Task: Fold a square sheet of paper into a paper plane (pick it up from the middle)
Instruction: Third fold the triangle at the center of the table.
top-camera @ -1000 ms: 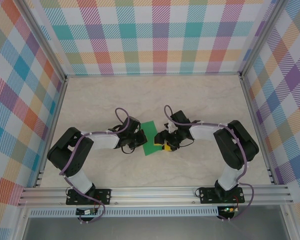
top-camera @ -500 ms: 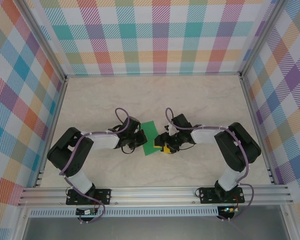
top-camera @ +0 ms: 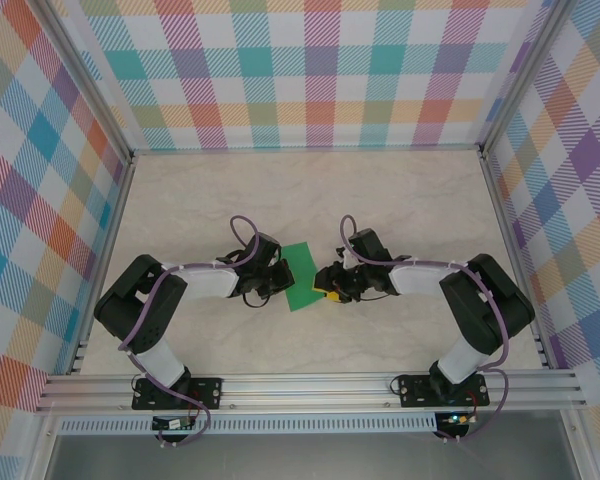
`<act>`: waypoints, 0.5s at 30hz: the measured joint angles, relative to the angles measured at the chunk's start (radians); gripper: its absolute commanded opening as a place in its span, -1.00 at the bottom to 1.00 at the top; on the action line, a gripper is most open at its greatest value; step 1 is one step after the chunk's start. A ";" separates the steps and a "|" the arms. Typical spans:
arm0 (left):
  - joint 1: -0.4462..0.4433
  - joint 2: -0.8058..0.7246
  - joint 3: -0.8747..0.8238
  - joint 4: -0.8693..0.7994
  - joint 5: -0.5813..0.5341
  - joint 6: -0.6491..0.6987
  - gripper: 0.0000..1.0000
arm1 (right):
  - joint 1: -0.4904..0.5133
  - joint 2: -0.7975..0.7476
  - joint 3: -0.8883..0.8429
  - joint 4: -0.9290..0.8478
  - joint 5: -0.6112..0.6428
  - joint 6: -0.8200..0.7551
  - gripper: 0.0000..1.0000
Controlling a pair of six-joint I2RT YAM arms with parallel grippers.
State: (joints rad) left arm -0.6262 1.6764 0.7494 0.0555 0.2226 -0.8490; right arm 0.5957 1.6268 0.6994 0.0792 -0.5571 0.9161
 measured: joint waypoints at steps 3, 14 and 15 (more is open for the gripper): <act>0.000 0.000 0.000 0.000 0.000 0.000 -1.00 | 0.000 -0.001 0.000 -0.004 0.000 0.016 -0.47; 0.000 0.000 0.000 0.000 0.000 0.000 -1.00 | 0.000 -0.011 0.010 -0.085 0.000 0.047 -0.91; 0.000 0.000 0.000 0.000 0.000 0.000 -1.00 | 0.000 -0.014 0.015 -0.093 0.000 0.049 -0.94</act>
State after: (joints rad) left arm -0.6258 1.6760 0.7494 0.0551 0.2226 -0.8490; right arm 0.5957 1.6127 0.7143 -0.0135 -0.5571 0.9649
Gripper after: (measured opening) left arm 0.040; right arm 0.060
